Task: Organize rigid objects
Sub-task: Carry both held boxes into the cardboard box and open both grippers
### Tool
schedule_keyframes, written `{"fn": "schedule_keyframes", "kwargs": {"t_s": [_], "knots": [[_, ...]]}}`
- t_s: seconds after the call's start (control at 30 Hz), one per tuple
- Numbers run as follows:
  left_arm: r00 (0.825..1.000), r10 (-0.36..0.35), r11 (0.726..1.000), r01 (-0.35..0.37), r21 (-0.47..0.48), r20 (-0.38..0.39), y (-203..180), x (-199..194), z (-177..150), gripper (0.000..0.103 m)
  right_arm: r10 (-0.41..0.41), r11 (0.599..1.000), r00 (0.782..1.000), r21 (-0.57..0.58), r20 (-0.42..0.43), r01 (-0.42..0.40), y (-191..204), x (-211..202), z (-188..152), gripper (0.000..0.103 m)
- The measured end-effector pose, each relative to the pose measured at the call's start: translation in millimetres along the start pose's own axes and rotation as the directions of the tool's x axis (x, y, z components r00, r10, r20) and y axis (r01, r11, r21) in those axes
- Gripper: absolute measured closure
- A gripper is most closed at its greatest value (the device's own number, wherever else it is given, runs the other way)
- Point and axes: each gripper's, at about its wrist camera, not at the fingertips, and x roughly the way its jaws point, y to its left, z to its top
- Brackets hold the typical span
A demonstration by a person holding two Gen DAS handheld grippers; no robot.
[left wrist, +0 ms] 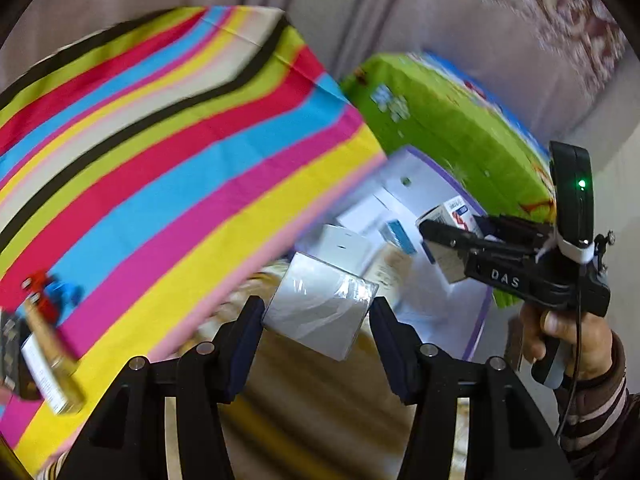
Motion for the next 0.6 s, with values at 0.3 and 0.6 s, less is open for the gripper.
{"fn": "schedule_keyframes", "kwargs": {"t_s": [0.3,0.6], "knots": [[0.995,-0.1,0.995,0.1,0.01,-0.002,-29.8,34.9,19.0,0.048,-0.149,0.977,0.987,0.142,-0.062,0.157,-77.1,4.1,-22.2,0.058],[0.993,-0.118,0.993,0.118,-0.024,0.012,-28.4,38.3,22.9,0.039,-0.186,0.967,0.982,0.169,-0.035,0.189,-85.1,-2.4,-22.9,0.029]]}}
